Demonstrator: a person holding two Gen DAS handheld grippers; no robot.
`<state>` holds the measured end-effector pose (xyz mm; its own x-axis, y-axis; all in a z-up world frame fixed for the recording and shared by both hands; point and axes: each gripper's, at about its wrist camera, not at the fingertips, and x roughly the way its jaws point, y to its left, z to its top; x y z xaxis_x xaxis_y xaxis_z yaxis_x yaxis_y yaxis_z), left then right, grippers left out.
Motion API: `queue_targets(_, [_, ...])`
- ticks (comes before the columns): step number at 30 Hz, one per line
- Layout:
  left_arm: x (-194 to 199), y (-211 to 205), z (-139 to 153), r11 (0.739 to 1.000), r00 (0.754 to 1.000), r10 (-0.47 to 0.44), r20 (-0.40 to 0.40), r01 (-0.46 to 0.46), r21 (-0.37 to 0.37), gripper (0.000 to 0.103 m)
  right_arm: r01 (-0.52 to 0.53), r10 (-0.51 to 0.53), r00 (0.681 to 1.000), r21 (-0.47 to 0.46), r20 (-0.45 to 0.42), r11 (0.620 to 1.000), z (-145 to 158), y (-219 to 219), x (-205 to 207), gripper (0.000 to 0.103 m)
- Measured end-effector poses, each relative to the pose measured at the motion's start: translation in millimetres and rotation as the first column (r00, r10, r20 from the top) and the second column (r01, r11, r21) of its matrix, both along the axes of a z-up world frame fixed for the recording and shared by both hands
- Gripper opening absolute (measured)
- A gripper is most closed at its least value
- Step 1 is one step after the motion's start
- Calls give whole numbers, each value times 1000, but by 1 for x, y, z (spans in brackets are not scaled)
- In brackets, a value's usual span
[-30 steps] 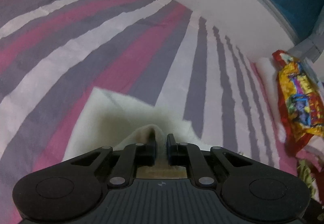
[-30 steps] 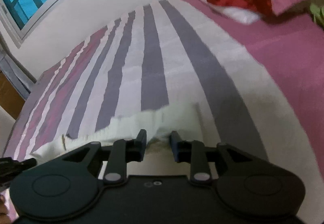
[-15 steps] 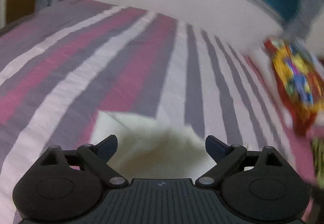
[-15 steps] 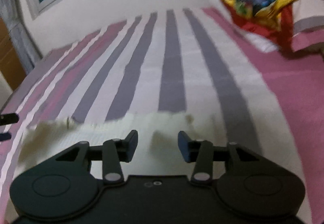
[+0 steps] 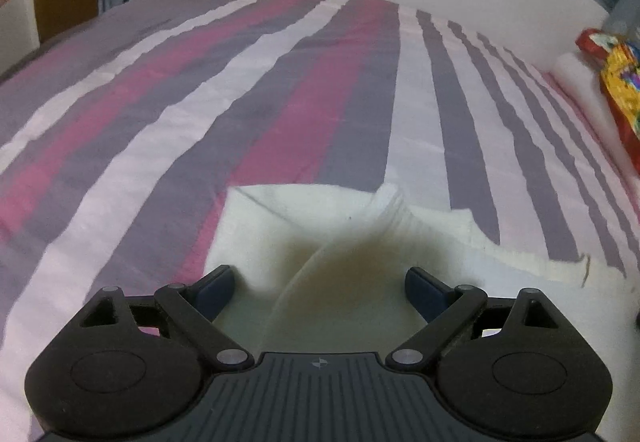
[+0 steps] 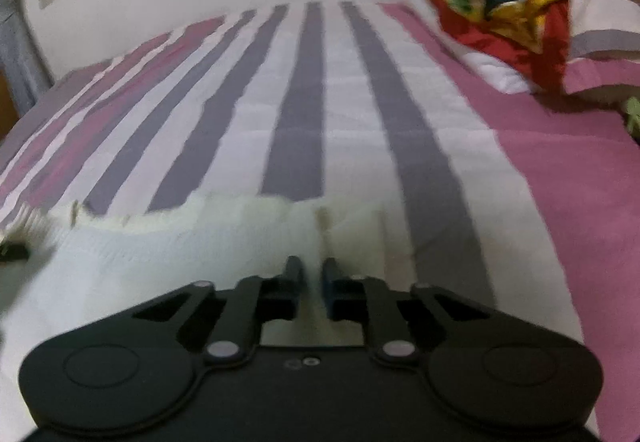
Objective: Fold small clothes
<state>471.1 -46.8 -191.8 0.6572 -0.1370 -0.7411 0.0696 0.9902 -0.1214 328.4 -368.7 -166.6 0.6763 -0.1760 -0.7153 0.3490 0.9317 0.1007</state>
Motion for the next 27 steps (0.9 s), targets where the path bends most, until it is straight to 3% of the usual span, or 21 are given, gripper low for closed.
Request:
queue_targets(3, [-11, -3, 12, 998, 999, -30, 19, 31, -54, 93, 10, -10, 1000, 13, -24, 1000, -1, -6, 5, 8])
queue_targets(6, [-16, -17, 24, 994, 995, -78, 60, 82, -67, 93, 2, -1, 999, -32, 49, 999, 18, 3, -2, 21])
queue_targets(8, [-9, -27, 20, 993, 994, -101, 33, 102, -53, 93, -36, 38, 996, -26, 76, 999, 25, 12, -2, 21])
queue_targets(10, [1, -30, 7, 995, 996, -90, -10, 90, -36, 93, -84, 84, 996, -3, 29, 996, 19, 21, 8, 20])
queue_targets(13, [5, -33, -5, 996, 996, -86, -17, 87, 28, 93, -73, 72, 994, -13, -78, 997, -6, 19, 21, 20])
queue_targets(18, [-7, -41, 0, 992, 994, -107, -22, 108, 67, 93, -53, 52, 994, -4, -97, 999, -1, 21, 26, 21])
queue_targets(23, [-44, -34, 3, 985, 990, -138, 1, 137, 101, 93, -119, 119, 992, -2, -28, 993, 18, 45, -13, 27])
queue_targets(27, [-74, -34, 3, 972, 982, -187, 5, 184, 143, 93, -144, 142, 989, -33, -51, 989, 4, 65, -42, 29])
